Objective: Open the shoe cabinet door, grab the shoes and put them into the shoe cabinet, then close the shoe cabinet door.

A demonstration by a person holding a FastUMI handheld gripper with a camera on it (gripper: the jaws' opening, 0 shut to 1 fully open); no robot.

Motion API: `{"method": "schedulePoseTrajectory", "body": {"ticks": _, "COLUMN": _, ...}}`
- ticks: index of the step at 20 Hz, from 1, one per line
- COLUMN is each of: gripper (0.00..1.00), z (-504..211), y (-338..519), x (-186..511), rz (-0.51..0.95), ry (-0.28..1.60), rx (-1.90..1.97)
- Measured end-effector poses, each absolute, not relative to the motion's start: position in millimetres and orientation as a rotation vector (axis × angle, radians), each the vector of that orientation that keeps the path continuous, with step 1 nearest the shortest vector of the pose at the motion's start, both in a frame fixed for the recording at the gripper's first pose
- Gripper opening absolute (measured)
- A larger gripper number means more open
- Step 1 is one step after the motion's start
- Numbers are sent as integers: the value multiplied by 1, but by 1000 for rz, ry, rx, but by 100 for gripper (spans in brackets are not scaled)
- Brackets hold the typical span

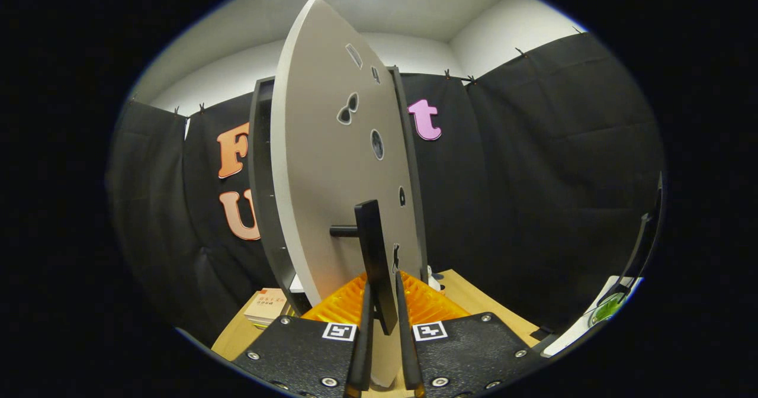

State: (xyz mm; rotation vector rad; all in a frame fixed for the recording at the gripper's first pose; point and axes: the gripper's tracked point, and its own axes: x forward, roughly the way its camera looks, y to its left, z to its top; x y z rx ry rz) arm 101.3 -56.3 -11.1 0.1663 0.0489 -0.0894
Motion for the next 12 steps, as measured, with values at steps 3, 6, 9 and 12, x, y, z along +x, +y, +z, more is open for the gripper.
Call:
{"method": "schedulePoseTrajectory", "body": {"ticks": 3, "gripper": 21, "z": -12, "y": -62, "x": 100, "rz": -92, "ry": 53, "rx": 227}}
{"method": "schedulePoseTrajectory", "body": {"ticks": 6, "gripper": 21, "z": -16, "y": -77, "x": 96, "rz": -125, "ry": 53, "rx": 188}}
{"method": "schedulePoseTrajectory", "body": {"ticks": 9, "gripper": 20, "z": -21, "y": -105, "x": 94, "rz": -161, "ry": 67, "rx": 178}}
{"method": "schedulePoseTrajectory", "body": {"ticks": 12, "gripper": 20, "z": -29, "y": -122, "x": 90, "rz": -179, "ry": 82, "rx": 167}}
